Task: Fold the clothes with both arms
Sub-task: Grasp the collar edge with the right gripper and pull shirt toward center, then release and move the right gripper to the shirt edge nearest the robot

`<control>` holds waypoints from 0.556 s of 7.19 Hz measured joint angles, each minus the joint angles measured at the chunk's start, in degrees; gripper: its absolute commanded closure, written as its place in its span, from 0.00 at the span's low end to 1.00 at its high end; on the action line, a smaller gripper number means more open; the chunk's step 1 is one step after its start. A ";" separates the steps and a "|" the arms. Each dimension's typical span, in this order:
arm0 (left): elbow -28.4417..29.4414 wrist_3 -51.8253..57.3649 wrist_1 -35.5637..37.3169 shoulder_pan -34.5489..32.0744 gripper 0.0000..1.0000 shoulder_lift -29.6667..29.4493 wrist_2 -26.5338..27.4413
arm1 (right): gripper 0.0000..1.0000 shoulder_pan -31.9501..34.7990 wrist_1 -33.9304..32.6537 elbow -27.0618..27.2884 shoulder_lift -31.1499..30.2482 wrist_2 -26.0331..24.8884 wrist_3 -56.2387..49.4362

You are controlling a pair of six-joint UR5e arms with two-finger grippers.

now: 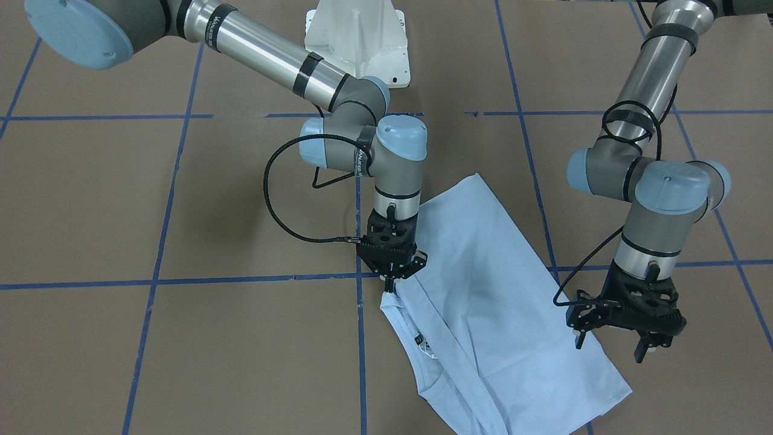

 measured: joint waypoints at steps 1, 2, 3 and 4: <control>-0.03 -0.05 -0.08 0.04 0.00 0.00 0.00 | 1.00 -0.62 -4.84 6.88 -2.47 0.12 -0.09; -0.06 -0.17 -0.11 0.07 0.00 0.00 0.00 | 1.00 -1.98 -10.03 16.64 -7.22 0.04 0.04; -0.06 -0.28 -0.14 0.11 0.00 0.00 0.00 | 1.00 -4.35 -14.84 27.99 -13.81 -0.70 0.34; -0.07 -0.33 -0.31 0.21 0.00 -0.01 0.00 | 1.00 -7.54 -18.83 39.21 -21.01 -2.73 0.51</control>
